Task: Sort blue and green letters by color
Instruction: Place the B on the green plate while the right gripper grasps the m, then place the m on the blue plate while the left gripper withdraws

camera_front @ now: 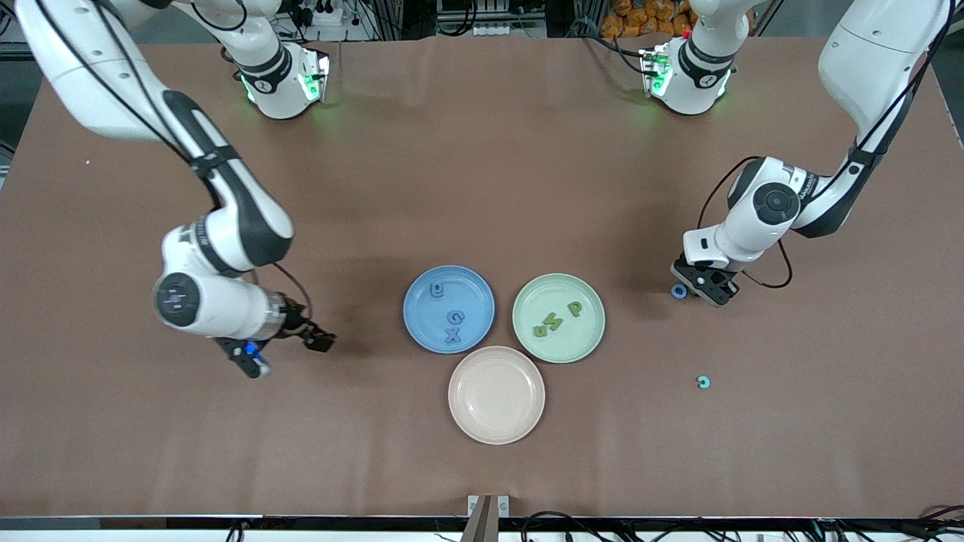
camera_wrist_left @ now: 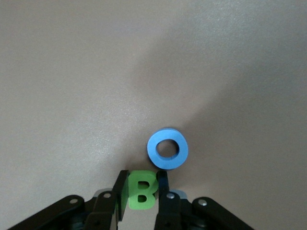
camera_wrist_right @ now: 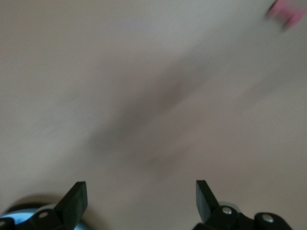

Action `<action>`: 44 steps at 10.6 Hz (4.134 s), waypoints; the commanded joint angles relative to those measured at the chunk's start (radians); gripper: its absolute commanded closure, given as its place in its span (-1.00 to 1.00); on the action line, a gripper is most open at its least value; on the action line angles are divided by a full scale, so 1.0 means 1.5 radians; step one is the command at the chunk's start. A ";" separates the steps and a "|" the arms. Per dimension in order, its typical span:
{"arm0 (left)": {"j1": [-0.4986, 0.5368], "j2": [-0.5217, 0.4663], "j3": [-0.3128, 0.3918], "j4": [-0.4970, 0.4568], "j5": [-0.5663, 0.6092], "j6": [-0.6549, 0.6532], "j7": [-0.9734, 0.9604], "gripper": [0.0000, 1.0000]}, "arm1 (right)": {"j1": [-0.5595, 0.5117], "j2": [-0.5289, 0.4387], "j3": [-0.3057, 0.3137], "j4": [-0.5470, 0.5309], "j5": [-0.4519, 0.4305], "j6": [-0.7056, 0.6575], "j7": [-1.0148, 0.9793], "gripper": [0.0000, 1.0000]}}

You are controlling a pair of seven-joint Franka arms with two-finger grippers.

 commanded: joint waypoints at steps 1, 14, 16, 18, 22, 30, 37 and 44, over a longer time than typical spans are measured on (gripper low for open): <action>-0.001 -0.025 -0.001 0.013 0.001 -0.019 -0.004 1.00 | -0.122 -0.065 0.009 -0.088 -0.012 -0.001 -0.227 -1.00; -0.399 0.065 0.125 0.357 -0.269 -0.248 -0.433 1.00 | -0.351 -0.034 -0.009 -0.243 -0.281 0.262 -0.702 -1.00; -0.449 0.086 0.151 0.383 -0.308 -0.247 -0.485 1.00 | -0.350 0.000 -0.027 -0.208 -0.314 0.264 -0.703 -1.00; -0.452 0.096 0.152 0.398 -0.332 -0.247 -0.519 0.88 | -0.352 0.009 -0.029 -0.201 -0.318 0.265 -0.697 -1.00; -0.433 0.085 0.153 0.395 -0.329 -0.247 -0.525 -1.00 | -0.338 0.010 -0.028 -0.199 -0.314 0.264 -0.640 -0.98; -0.284 0.040 0.153 0.385 -0.277 -0.359 -0.312 -1.00 | -0.338 0.014 -0.028 -0.197 -0.312 0.264 -0.637 1.00; -0.190 -0.112 0.197 0.282 -0.242 -0.418 -0.190 -1.00 | -0.256 0.008 0.116 -0.150 -0.221 0.098 -0.264 1.00; -0.201 -0.195 0.224 0.359 -0.374 -0.556 -0.222 -1.00 | -0.005 0.013 0.111 0.002 -0.024 0.041 0.022 1.00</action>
